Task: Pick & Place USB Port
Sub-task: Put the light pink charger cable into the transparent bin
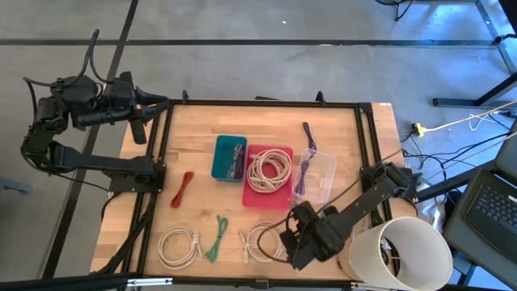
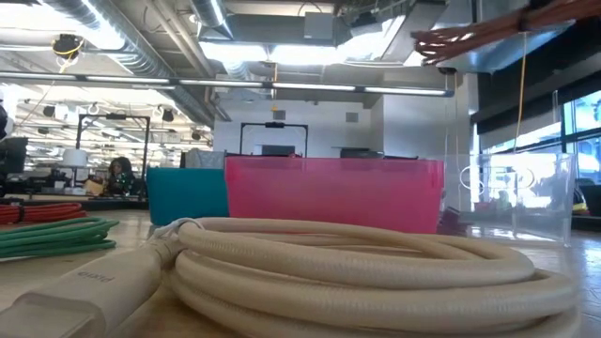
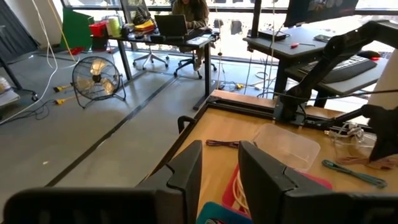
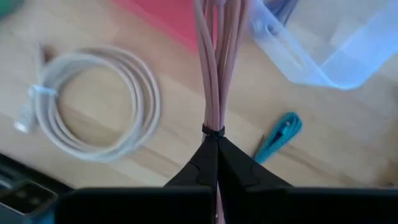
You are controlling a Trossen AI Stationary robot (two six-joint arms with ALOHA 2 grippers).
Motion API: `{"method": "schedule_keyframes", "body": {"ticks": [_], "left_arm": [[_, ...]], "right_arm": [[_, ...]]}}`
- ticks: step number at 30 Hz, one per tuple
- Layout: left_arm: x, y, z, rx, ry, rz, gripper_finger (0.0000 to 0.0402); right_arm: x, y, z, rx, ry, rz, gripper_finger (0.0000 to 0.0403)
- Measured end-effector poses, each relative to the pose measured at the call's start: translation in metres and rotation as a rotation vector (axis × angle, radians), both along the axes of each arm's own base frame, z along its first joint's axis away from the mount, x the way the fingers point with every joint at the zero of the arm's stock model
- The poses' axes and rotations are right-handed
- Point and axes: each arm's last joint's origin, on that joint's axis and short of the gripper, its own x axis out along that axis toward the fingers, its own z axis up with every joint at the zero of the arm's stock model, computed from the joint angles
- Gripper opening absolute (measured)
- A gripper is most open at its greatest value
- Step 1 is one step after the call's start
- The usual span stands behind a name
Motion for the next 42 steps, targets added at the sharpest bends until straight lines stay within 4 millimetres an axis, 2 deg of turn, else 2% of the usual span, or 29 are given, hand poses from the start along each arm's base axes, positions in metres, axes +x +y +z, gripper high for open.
{"method": "schedule_keyframes", "body": {"ticks": [5, 9, 15, 23, 31, 42], "left_arm": [[0.000, 0.000, 0.000, 0.000, 0.002, 0.000, 0.0099], [0.000, 0.000, 0.000, 0.027, 0.016, -0.007, 0.0099], [0.000, 0.000, 0.000, 0.039, 0.022, -0.011, 0.0099], [0.000, -0.001, 0.000, 0.049, 0.027, -0.033, 0.0095], [0.000, -0.001, -0.001, 0.055, 0.032, -0.044, 0.0097], [0.001, -0.002, -0.001, 0.074, 0.041, -0.081, 0.0094]], "right_arm": [[0.002, -0.026, 0.003, -0.030, -0.016, -0.060, 0.0000], [-0.002, -0.055, -0.003, -0.048, 0.030, -0.136, 0.0000], [-0.024, -0.100, -0.007, -0.009, 0.115, -0.304, 0.0000], [-0.045, -0.145, -0.005, 0.070, 0.018, -0.470, 0.0000], [-0.042, -0.178, -0.037, 0.122, -0.003, -0.511, 0.0000], [-0.048, -0.203, -0.083, 0.146, 0.052, -0.477, 0.0000]]}}
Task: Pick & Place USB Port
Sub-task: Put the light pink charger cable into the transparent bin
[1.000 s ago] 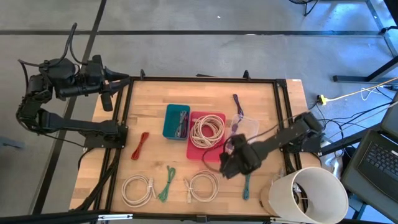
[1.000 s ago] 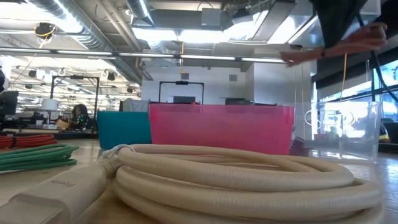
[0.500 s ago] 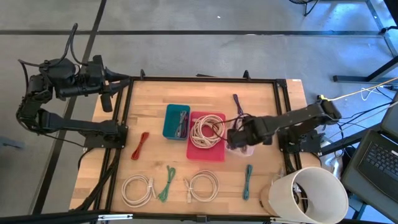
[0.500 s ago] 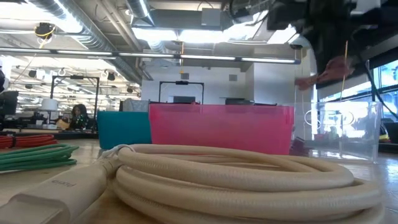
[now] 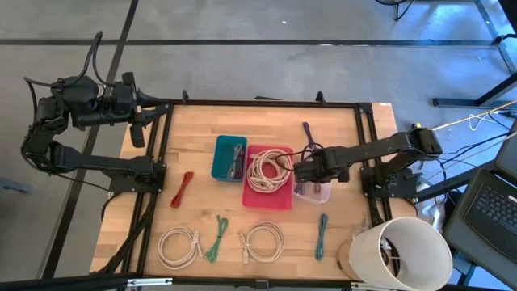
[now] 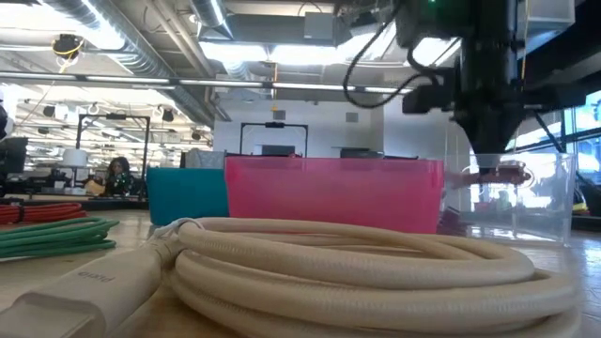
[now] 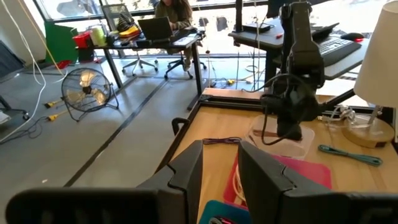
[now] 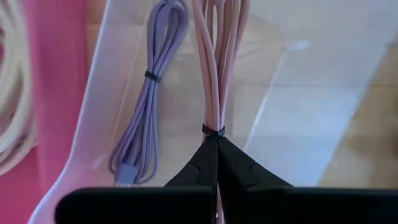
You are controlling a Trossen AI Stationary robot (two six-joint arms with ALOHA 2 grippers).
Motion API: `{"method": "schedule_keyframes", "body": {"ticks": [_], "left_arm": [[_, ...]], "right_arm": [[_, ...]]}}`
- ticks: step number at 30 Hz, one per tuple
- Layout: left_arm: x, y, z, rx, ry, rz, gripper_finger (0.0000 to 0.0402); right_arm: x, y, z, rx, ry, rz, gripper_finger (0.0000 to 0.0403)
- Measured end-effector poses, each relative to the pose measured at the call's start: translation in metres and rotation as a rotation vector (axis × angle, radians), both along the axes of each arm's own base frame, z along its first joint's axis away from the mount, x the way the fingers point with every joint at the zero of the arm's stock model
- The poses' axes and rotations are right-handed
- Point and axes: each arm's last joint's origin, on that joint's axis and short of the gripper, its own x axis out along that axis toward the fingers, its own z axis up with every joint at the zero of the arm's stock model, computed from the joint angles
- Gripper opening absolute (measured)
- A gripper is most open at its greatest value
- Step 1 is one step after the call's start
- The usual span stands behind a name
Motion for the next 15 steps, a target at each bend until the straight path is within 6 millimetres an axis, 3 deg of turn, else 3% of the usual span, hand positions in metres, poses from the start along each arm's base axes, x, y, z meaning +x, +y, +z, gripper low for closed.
{"method": "schedule_keyframes", "body": {"ticks": [9, 15], "left_arm": [[0.000, 0.000, 0.000, -0.003, -0.001, 0.002, 0.0091], [0.000, 0.000, 0.000, -0.003, -0.001, 0.003, 0.0091]], "right_arm": [[-0.004, -0.011, -0.036, 0.036, -0.069, -0.004, 0.0000], [0.000, -0.013, -0.043, 0.049, -0.147, -0.001, 0.0000]]}}
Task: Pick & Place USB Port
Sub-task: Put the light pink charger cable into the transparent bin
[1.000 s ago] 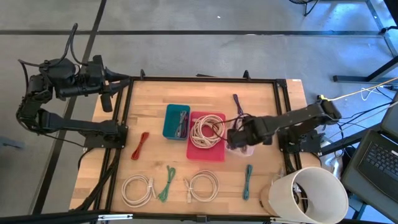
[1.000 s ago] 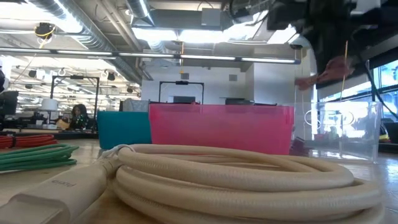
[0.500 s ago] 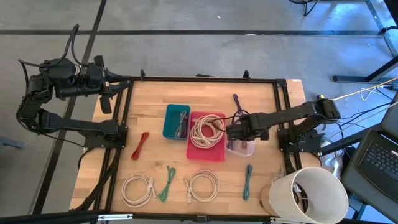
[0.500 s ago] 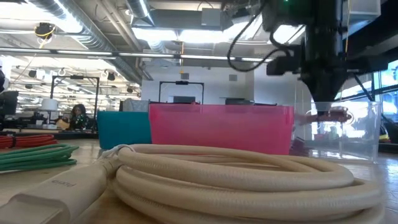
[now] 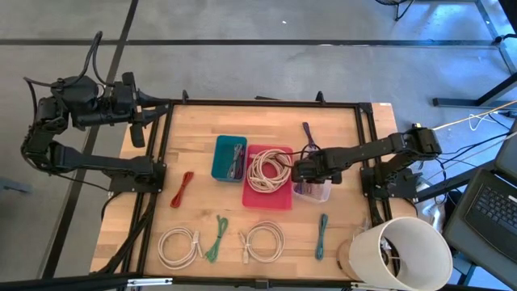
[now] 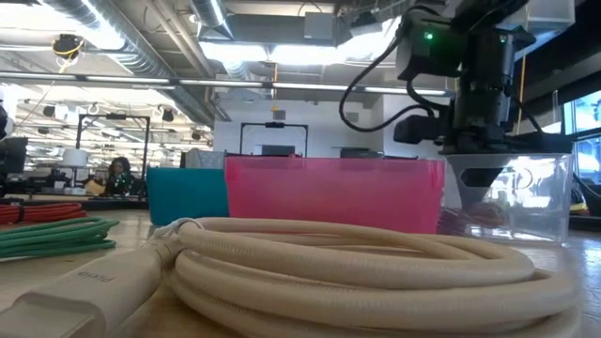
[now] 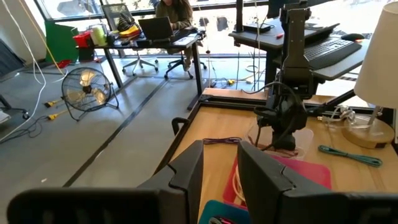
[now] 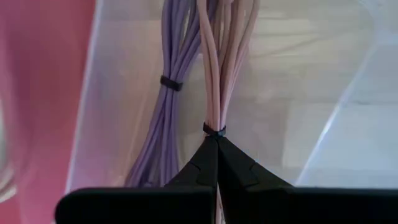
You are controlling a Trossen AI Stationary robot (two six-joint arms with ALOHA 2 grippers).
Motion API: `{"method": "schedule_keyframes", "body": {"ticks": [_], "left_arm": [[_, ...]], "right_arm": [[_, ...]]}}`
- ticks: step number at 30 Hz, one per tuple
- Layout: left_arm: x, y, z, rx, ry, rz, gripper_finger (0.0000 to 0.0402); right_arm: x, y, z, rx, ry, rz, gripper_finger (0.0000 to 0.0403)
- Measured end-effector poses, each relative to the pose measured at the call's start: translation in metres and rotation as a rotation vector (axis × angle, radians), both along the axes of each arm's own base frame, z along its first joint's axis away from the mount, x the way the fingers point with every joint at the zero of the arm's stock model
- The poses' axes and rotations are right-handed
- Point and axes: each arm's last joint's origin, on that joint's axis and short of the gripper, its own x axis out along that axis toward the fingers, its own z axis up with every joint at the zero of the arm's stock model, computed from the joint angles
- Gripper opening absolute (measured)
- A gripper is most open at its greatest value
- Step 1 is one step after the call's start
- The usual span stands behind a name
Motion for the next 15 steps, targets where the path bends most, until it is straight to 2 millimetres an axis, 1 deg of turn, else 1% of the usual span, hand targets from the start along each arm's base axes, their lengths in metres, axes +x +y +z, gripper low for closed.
{"method": "schedule_keyframes", "body": {"ticks": [8, 15], "left_arm": [[0.000, 0.000, 0.000, 0.000, 0.000, 0.000, 0.0091], [0.000, 0.000, 0.000, -0.003, -0.001, 0.001, 0.0090]], "right_arm": [[0.000, -0.008, 0.000, -0.008, 0.005, 0.033, 0.0000], [-0.001, -0.015, -0.001, -0.007, 0.024, 0.007, 0.0000]]}}
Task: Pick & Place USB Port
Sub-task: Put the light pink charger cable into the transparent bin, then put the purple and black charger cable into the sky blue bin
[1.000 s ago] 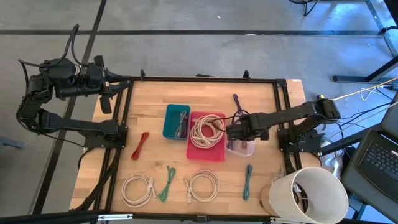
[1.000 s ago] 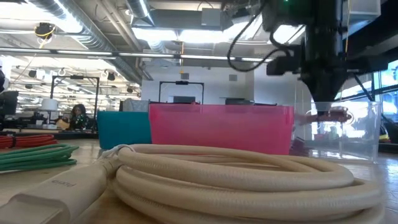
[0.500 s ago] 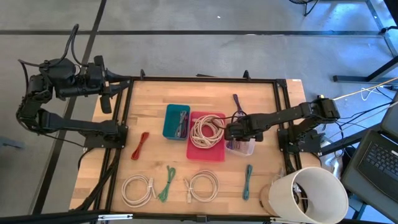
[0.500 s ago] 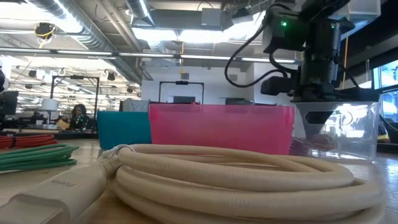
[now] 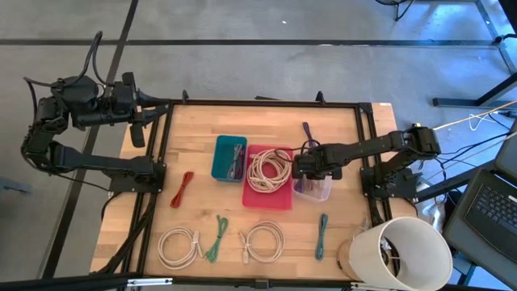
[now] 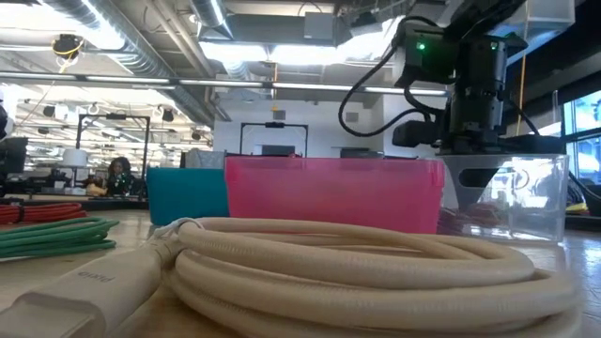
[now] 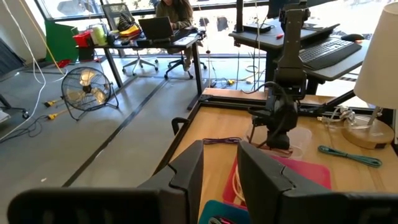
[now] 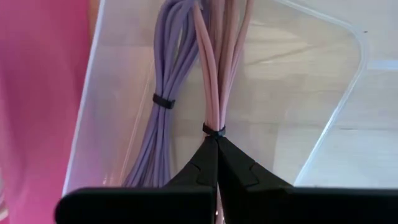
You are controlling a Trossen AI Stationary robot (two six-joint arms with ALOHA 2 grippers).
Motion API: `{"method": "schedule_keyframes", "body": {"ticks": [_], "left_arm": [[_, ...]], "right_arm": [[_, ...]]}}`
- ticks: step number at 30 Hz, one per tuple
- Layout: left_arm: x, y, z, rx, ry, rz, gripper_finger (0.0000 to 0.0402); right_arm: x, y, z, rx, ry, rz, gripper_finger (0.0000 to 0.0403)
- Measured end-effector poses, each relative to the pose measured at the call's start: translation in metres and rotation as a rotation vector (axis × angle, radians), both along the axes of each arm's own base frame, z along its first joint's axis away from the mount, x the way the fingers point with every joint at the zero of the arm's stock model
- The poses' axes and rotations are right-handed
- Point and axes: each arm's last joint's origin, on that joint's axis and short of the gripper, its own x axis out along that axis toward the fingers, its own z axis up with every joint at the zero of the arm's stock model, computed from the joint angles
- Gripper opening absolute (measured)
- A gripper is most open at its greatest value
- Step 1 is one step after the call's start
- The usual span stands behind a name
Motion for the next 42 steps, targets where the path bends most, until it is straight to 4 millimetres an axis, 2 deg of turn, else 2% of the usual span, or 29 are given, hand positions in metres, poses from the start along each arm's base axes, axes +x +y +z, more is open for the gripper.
{"method": "schedule_keyframes", "body": {"ticks": [7, 10, 23, 27, 32, 37, 42], "left_arm": [[0.000, 0.000, 0.000, 0.000, 0.000, 0.000, 0.0091], [0.000, 0.000, 0.000, 0.001, 0.000, 0.000, 0.0089], [0.000, 0.000, 0.000, 0.003, 0.002, -0.001, 0.0088], [0.000, 0.000, -0.001, 0.001, 0.007, -0.001, 0.0088], [-0.001, 0.000, -0.003, -0.005, 0.031, -0.001, 0.0088], [-0.001, 0.000, -0.003, -0.005, 0.031, -0.001, 0.0087], [-0.001, 0.000, -0.003, -0.004, 0.032, -0.001, 0.0086]], "right_arm": [[0.001, -0.002, 0.000, 0.033, -0.013, -0.011, 0.0001], [0.002, -0.002, 0.000, 0.033, -0.018, -0.011, 0.0014], [0.004, 0.000, 0.007, 0.024, -0.038, 0.025, 0.0161], [0.006, 0.009, 0.030, -0.058, -0.016, 0.056, 0.0180], [0.014, 0.023, 0.071, -0.134, -0.013, 0.111, 0.0176], [0.032, 0.047, 0.105, -0.127, -0.194, 0.224, 0.0169], [0.047, 0.075, 0.124, -0.098, -0.427, 0.301, 0.0169]]}}
